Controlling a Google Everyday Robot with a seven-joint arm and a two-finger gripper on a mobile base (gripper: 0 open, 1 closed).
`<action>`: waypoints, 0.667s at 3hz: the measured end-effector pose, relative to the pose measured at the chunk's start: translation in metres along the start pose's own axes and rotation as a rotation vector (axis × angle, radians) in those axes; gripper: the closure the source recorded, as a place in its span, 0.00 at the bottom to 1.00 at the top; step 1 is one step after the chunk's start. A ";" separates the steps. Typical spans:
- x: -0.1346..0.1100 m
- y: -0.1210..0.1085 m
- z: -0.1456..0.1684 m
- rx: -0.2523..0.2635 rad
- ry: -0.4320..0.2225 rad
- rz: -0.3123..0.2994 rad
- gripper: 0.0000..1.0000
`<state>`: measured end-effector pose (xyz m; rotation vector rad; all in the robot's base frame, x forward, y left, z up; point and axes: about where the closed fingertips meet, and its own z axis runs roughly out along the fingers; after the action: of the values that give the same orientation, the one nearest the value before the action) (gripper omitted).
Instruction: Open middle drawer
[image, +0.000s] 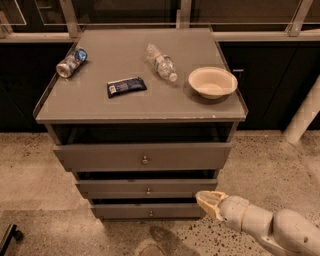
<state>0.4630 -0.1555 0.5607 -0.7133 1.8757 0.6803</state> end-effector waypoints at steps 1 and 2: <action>0.020 -0.033 0.018 0.053 -0.066 0.038 1.00; 0.035 -0.062 0.045 0.081 -0.088 0.086 1.00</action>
Offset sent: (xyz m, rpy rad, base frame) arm 0.0929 -0.0208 -0.0893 0.1146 0.0088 -0.1716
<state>0.5225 -0.1709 0.5028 -0.5448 1.8508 0.6756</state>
